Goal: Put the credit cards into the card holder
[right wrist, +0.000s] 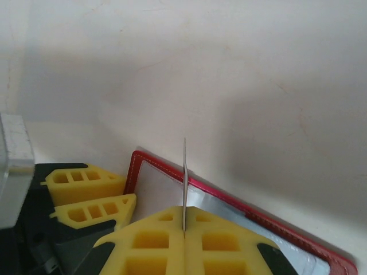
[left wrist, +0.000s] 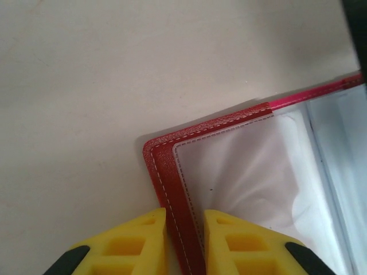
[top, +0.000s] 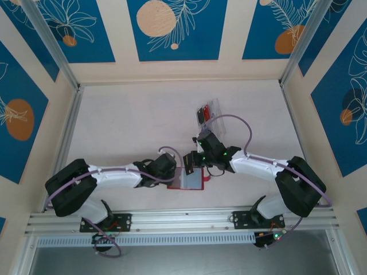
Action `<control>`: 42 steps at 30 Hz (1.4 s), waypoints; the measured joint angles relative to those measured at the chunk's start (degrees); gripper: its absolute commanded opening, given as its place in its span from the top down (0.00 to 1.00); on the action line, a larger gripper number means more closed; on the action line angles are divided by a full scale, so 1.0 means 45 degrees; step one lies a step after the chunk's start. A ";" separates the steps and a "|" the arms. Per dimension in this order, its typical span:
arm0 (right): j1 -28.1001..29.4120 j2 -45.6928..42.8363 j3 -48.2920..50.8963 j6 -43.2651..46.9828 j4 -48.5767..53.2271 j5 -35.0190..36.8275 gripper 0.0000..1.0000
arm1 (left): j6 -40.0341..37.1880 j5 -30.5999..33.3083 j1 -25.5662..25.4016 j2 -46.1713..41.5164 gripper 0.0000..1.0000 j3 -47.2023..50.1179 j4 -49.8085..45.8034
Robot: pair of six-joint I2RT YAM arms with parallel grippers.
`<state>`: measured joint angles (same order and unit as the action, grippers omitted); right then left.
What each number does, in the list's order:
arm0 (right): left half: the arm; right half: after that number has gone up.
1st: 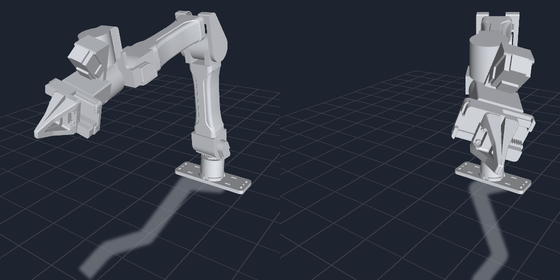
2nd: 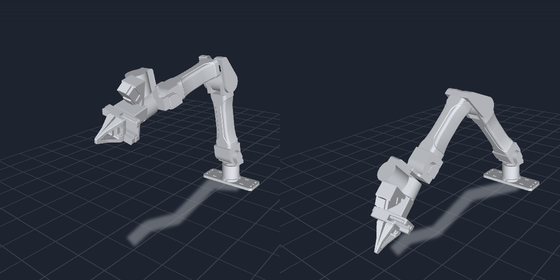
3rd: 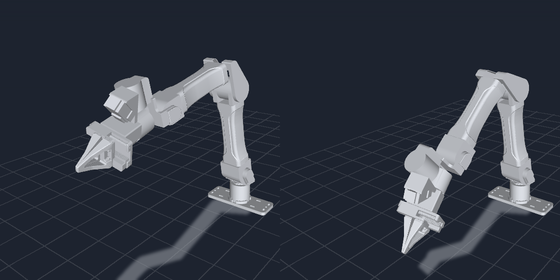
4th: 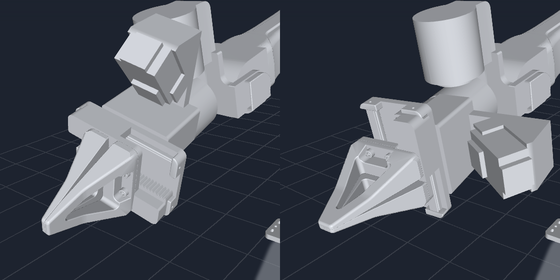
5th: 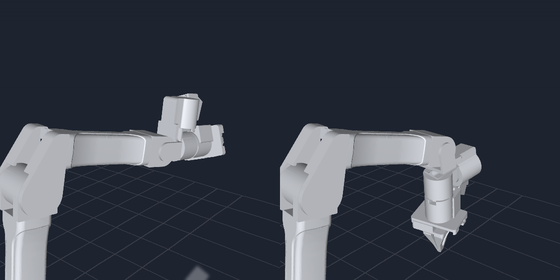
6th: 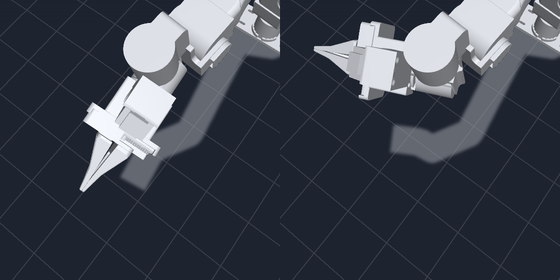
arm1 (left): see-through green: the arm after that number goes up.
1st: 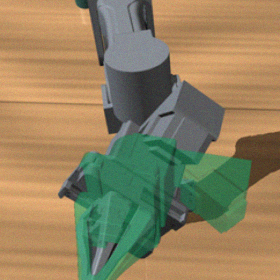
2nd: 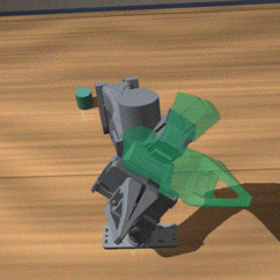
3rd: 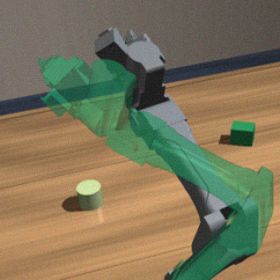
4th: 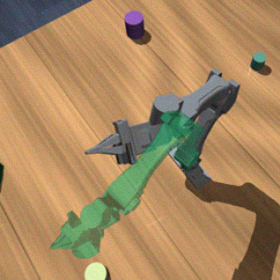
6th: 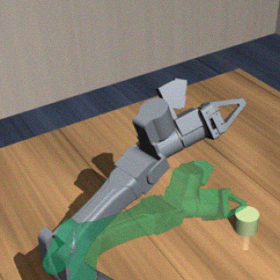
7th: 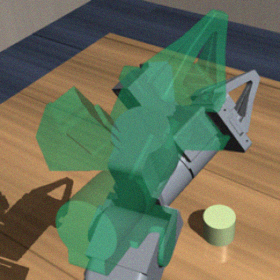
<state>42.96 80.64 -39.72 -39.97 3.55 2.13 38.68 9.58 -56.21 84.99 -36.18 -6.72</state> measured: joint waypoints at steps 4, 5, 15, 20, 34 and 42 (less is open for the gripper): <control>0.0019 -0.0189 0.1117 -0.0568 -0.1802 -0.0160 1.00 | 0.0097 0.0233 -0.0126 -0.0063 0.82 0.0146 0.0204; 0.0049 -0.0189 0.1336 -0.0704 -0.2215 -0.0170 1.00 | 0.0121 0.0311 -0.0165 -0.0087 0.82 0.0189 0.0267; 0.0709 -0.0180 0.2550 -0.1588 -0.4522 0.0209 1.00 | 0.0651 0.0894 -0.0500 -0.0199 0.82 0.0495 0.0685; 0.0860 -0.0146 0.2919 -0.2040 -0.5027 0.0685 1.00 | 0.0816 0.0899 -0.0743 -0.0209 0.82 0.0534 0.0743; 0.0967 -0.0724 0.4036 -0.2909 -0.5673 0.1671 1.00 | 0.1005 0.0986 -0.0874 -0.0296 0.82 0.0602 0.0733; 0.0962 -0.0073 0.4279 -0.3478 -0.6883 0.1443 1.00 | 0.1015 0.0991 -0.0884 -0.0296 0.82 0.0602 0.0733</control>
<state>47.29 80.31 -20.47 -55.61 -27.42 8.62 43.24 14.04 -60.18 83.66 -33.47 -3.42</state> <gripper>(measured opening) 0.066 0.177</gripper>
